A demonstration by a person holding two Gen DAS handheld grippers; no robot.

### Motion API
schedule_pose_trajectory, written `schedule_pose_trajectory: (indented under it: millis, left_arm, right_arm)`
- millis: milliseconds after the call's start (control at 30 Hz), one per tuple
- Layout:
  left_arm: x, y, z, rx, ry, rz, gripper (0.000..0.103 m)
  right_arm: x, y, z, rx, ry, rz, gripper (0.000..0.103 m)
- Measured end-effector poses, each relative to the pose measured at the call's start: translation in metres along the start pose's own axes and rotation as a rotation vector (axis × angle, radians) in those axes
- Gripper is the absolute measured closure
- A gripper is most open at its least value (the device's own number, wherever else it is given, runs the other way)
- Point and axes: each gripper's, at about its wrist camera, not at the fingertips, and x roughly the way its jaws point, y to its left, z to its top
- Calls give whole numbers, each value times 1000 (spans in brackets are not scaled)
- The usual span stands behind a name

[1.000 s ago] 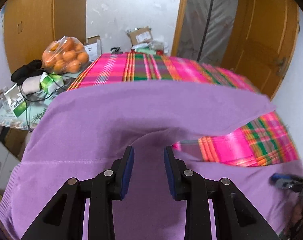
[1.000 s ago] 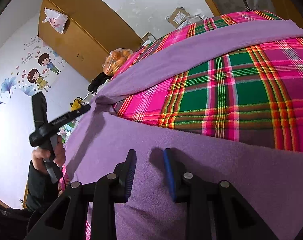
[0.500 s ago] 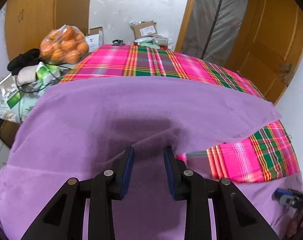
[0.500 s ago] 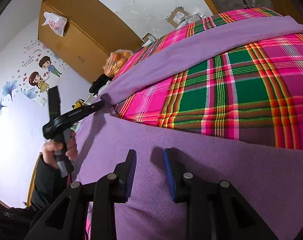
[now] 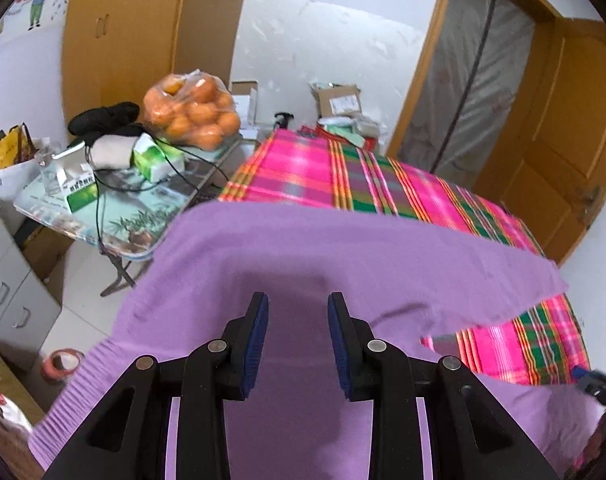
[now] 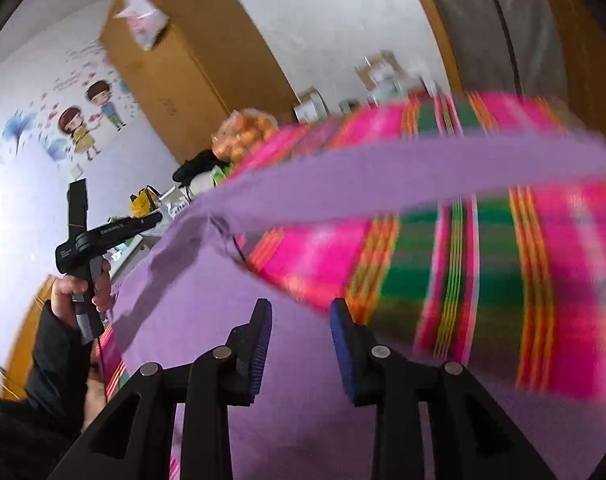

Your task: Fold clothes

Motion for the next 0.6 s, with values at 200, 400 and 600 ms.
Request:
schedule_pose_trajectory:
  millis: [200, 400, 600]
  left_arm:
    - [2, 21, 19, -49, -7, 8, 72]
    - [6, 42, 37, -5, 19, 58, 72]
    - [37, 75, 55, -18, 80, 91, 72]
  right_arm:
    - [5, 43, 51, -187, -48, 36, 69]
    - [31, 75, 94, -394, -98, 35, 64]
    - [110, 68, 127, -469, 37, -27, 64]
